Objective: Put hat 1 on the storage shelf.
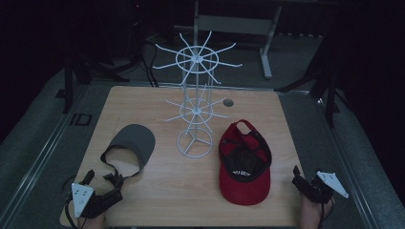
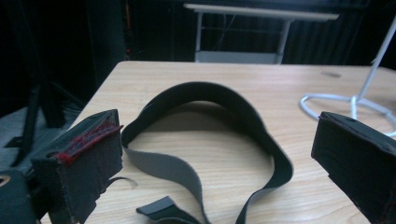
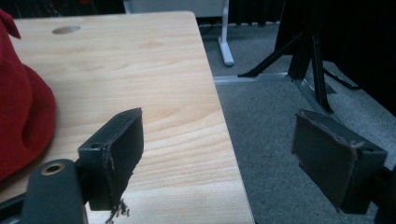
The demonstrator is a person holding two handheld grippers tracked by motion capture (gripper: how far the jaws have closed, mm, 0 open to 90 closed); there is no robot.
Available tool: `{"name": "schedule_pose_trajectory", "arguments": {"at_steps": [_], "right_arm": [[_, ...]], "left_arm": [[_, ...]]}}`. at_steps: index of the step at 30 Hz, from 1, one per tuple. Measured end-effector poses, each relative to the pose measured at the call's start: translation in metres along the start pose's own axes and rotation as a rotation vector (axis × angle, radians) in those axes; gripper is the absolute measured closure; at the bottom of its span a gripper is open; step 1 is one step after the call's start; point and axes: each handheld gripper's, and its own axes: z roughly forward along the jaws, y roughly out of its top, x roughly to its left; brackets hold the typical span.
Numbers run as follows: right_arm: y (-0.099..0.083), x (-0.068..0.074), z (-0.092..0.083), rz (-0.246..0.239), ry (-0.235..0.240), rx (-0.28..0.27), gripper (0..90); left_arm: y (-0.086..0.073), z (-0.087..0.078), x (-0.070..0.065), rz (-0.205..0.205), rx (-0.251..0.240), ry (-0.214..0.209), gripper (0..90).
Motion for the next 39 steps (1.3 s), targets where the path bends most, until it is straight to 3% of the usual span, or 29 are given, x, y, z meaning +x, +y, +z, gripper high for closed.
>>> {"name": "schedule_pose_trajectory", "arguments": {"at_steps": [2, 5, 6, 7, 8, 10, 11, 15, 16, 23, 26, 29, 32, 34, 39], "right_arm": [[0.0, 0.0, 0.002, -0.014, -0.005, 0.019, 16.0], [0.002, -0.002, 0.0, -0.007, 0.006, 0.017, 16.1], [0.004, -0.003, -0.001, -0.002, 0.015, 0.015, 16.4], [0.006, -0.003, -0.002, -0.003, 0.022, 0.016, 16.5], [0.009, -0.003, -0.003, -0.014, 0.024, 0.019, 16.5], [0.013, -0.002, -0.006, -0.025, 0.031, 0.014, 16.5], [0.021, 0.0, -0.008, -0.023, 0.064, 0.018, 16.6], [0.038, 0.008, -0.014, -0.052, 0.103, 0.014, 16.6], [0.042, 0.01, -0.015, -0.058, 0.108, 0.012, 16.6], [0.06, 0.018, -0.014, -0.056, 0.178, 0.018, 17.7], [0.064, 0.02, -0.012, -0.057, 0.185, 0.027, 18.3], [0.071, 0.026, -0.009, -0.068, 0.222, 0.038, 18.3], [0.076, 0.029, -0.007, -0.072, 0.244, 0.046, 18.3], [0.082, 0.034, -0.004, -0.08, 0.281, 0.056, 18.0], [0.089, 0.041, -0.001, -0.108, 0.292, 0.062, 17.1]], "left_arm": [[0.002, -0.001, 0.0, -0.042, -0.019, -0.023, 2.5], [0.004, -0.002, -0.003, -0.069, -0.029, -0.055, 2.5], [0.005, -0.002, -0.005, -0.065, -0.018, -0.071, 2.5], [0.005, -0.002, -0.005, -0.065, -0.018, -0.071, 2.5], [0.008, -0.003, -0.013, -0.039, -0.002, -0.072, 2.5], [0.008, -0.003, -0.013, -0.039, -0.002, -0.072, 2.6], [0.011, -0.002, -0.02, -0.03, 0.026, -0.088, 2.5], [0.013, -0.003, -0.026, -0.067, 0.015, -0.136, 2.5], [0.013, -0.003, -0.028, -0.079, 0.009, -0.171, 2.6], [0.014, -0.003, -0.034, -0.081, 0.045, -0.226, 2.7], [0.015, -0.004, -0.037, -0.074, 0.053, -0.233, 2.7], [0.016, -0.003, -0.041, -0.066, 0.064, -0.232, 2.7], [0.016, -0.002, -0.045, -0.067, 0.1, -0.224, 2.6], [0.016, 0.0, -0.045, -0.08, 0.117, -0.24, 2.7], [0.016, 0.0, -0.049, -0.067, 0.112, -0.28, 2.7]]}}
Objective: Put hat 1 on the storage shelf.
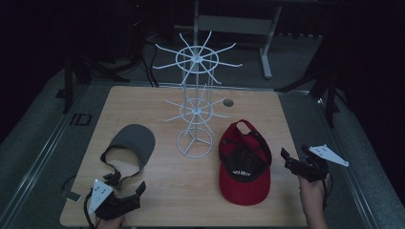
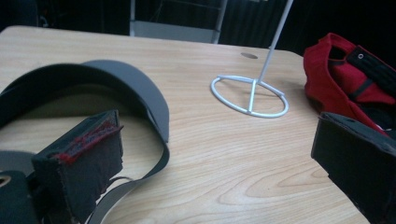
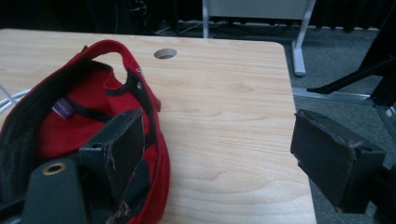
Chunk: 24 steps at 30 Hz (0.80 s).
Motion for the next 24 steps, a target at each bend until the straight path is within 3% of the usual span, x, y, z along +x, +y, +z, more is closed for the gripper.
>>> {"name": "schedule_pose_trajectory", "arguments": {"at_steps": [4, 7, 9, 12, 21, 24], "right_arm": [[0.005, 0.006, 0.003, -0.032, 0.011, 0.01, 17.4], [0.008, 0.011, 0.008, -0.064, 0.023, 0.03, 17.5], [0.013, 0.015, 0.012, -0.08, 0.039, 0.046, 17.5], [0.016, 0.017, 0.016, -0.084, 0.054, 0.051, 17.5], [0.025, 0.024, 0.038, -0.083, 0.113, 0.087, 16.9], [0.027, 0.027, 0.051, -0.093, 0.142, 0.125, 16.4]], "left_arm": [[0.001, 0.001, -0.005, 0.044, -0.002, -0.047, 2.7], [0.001, 0.004, -0.011, 0.105, 0.023, -0.087, 2.7], [-0.002, 0.01, -0.013, 0.072, 0.053, -0.123, 2.7], [-0.003, 0.013, -0.014, 0.072, 0.062, -0.131, 2.7], [-0.003, 0.022, -0.022, 0.112, 0.074, -0.164, 2.7], [-0.004, 0.025, -0.024, 0.116, 0.083, -0.175, 2.7]]}}
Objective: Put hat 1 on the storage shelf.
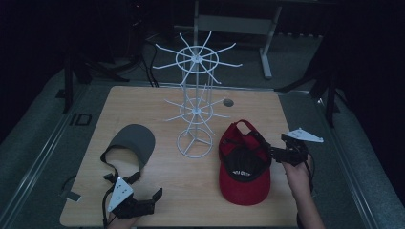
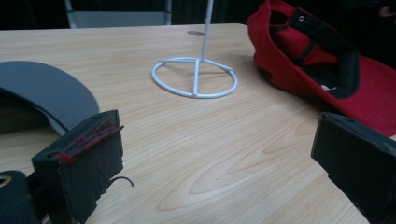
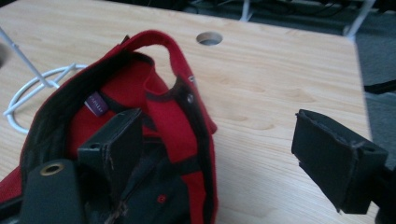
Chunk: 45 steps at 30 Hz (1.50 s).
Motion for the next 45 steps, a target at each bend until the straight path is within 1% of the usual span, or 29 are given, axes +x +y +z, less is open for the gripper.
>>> {"name": "schedule_pose_trajectory", "arguments": {"at_steps": [2, 4, 5, 7, 8, 9, 10, 11, 12, 14, 15, 17, 18, 19, 20, 22, 23, 25, 26, 27, 29, 31, 33, 34, 35, 37, 39, 41, 45], "right_arm": [[0.001, 0.0, 0.003, -0.001, 0.005, 0.009, 16.2], [0.001, 0.0, 0.013, 0.007, 0.02, 0.032, 16.1], [0.001, 0.0, 0.013, 0.007, 0.02, 0.032, 16.1], [0.0, 0.0, 0.023, 0.014, 0.032, 0.05, 14.6], [0.0, 0.0, 0.023, 0.014, 0.032, 0.05, 14.6], [0.0, 0.0, 0.027, 0.017, 0.039, 0.062, 14.1], [-0.001, 0.001, 0.035, 0.011, 0.037, 0.09, 12.5], [-0.001, 0.001, 0.035, 0.011, 0.037, 0.09, 12.5], [-0.003, 0.003, 0.044, -0.008, 0.048, 0.111, 12.4], [-0.006, 0.002, 0.049, 0.016, 0.079, 0.126, 12.7], [-0.009, 0.003, 0.052, 0.014, 0.093, 0.136, 12.7], [-0.013, 0.005, 0.057, -0.006, 0.083, 0.172, 13.4], [-0.016, 0.006, 0.059, -0.025, 0.085, 0.194, 14.1], [-0.018, 0.008, 0.061, -0.053, 0.071, 0.215, 14.8], [-0.021, 0.009, 0.063, -0.069, 0.063, 0.228, 19.6], [-0.025, 0.011, 0.065, -0.076, 0.068, 0.244, 27.2], [-0.026, 0.012, 0.066, -0.088, 0.061, 0.248, 33.0], [-0.03, 0.014, 0.068, -0.116, 0.045, 0.262, 41.1], [-0.03, 0.014, 0.068, -0.116, 0.045, 0.262, 41.1], [-0.033, 0.018, 0.071, -0.155, 0.02, 0.284, 46.3], [-0.036, 0.02, 0.074, -0.186, 0.011, 0.299, 56.5], [-0.038, 0.022, 0.074, -0.191, -0.002, 0.291, 66.5], [-0.038, 0.022, 0.074, -0.191, -0.002, 0.291, 66.5], [-0.037, 0.021, 0.073, -0.167, -0.018, 0.267, 87.2], [-0.037, 0.02, 0.072, -0.161, -0.024, 0.261, 88.1], [-0.035, 0.02, 0.07, -0.13, -0.027, 0.24, 88.9], [-0.032, 0.019, 0.066, -0.122, -0.035, 0.215, 89.0], [-0.027, 0.019, 0.061, -0.101, -0.035, 0.186, 89.1], [-0.02, 0.02, 0.054, -0.091, -0.025, 0.153, 89.1]], "left_arm": [[0.0, 0.0, 0.0, 0.002, 0.001, 0.001, 2.7], [-0.001, 0.001, 0.0, -0.001, 0.007, -0.001, 2.7], [-0.001, 0.001, 0.0, -0.003, 0.005, -0.004, 2.7], [-0.001, 0.0, -0.001, 0.0, 0.007, -0.01, 2.8], [-0.001, 0.0, -0.002, 0.004, 0.009, -0.011, 2.8], [-0.001, 0.0, -0.003, 0.004, 0.01, -0.016, 2.8], [-0.002, 0.001, -0.004, 0.012, 0.016, -0.017, 2.8], [-0.002, 0.001, -0.004, 0.012, 0.016, -0.017, 2.8], [-0.002, 0.001, -0.005, 0.017, 0.021, -0.022, 2.8], [-0.003, 0.001, -0.006, 0.02, 0.027, -0.03, 2.7], [-0.003, 0.001, -0.006, 0.02, 0.027, -0.03, 2.8], [-0.004, 0.001, -0.006, 0.022, 0.034, -0.031, 2.8], [-0.004, 0.001, -0.007, 0.022, 0.033, -0.029, 2.8], [-0.004, 0.001, -0.007, 0.022, 0.033, -0.029, 2.8], [-0.004, 0.0, -0.007, 0.026, 0.031, -0.032, 3.0], [-0.004, 0.0, -0.008, 0.032, 0.031, -0.031, 4.6], [-0.004, 0.0, -0.008, 0.032, 0.031, -0.031, 4.5], [-0.005, 0.0, -0.009, 0.034, 0.035, -0.036, 4.6], [-0.005, 0.0, -0.009, 0.034, 0.035, -0.036, 4.6], [-0.005, 0.0, -0.009, 0.038, 0.036, -0.037, 4.6], [-0.005, 0.0, -0.009, 0.038, 0.036, -0.037, 4.6], [-0.005, 0.0, -0.01, 0.04, 0.036, -0.035, 4.6], [-0.005, 0.0, -0.009, 0.037, 0.037, -0.037, 5.3], [-0.005, 0.0, -0.008, 0.03, 0.039, -0.033, 5.4], [-0.005, 0.0, -0.008, 0.03, 0.04, -0.03, 5.5], [-0.005, 0.0, -0.008, 0.029, 0.041, -0.033, 5.5], [-0.005, -0.001, -0.008, 0.027, 0.038, -0.034, 5.5], [-0.005, 0.0, -0.008, 0.027, 0.039, -0.031, 5.5], [-0.005, 0.0, -0.009, 0.027, 0.042, -0.033, 5.5]]}}
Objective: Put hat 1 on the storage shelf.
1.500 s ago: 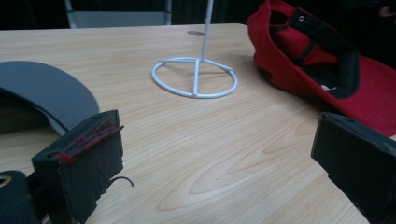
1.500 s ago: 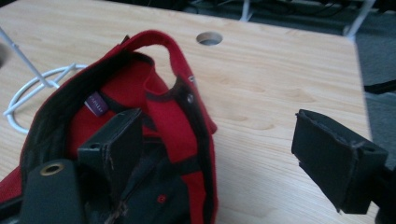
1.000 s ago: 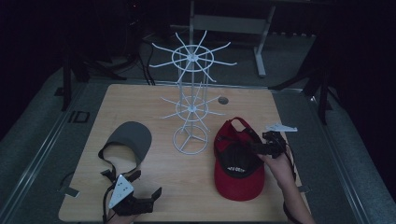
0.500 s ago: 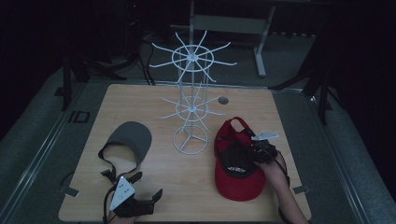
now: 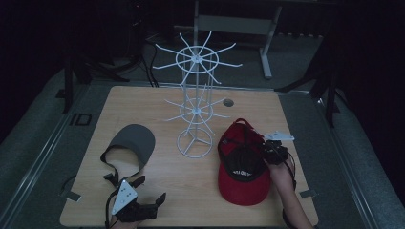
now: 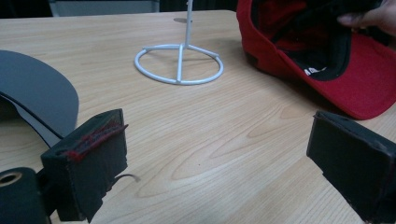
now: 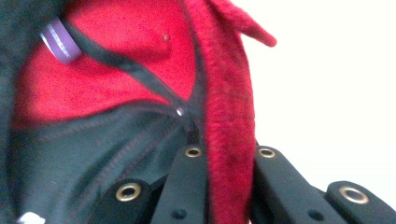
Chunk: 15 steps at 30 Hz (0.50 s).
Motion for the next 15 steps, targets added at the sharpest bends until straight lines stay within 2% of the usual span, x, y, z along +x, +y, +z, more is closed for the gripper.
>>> {"name": "schedule_pose_trajectory", "arguments": {"at_steps": [7, 15], "right_arm": [[0.011, 0.001, -0.014, 0.015, 0.011, -0.044, 89.1], [0.02, -0.003, -0.032, 0.049, 0.015, -0.106, 89.2]], "left_arm": [[0.0, 0.0, 0.001, -0.006, 0.002, 0.004, 5.5], [0.0, 0.0, 0.0, -0.011, -0.001, -0.005, 5.5]]}}
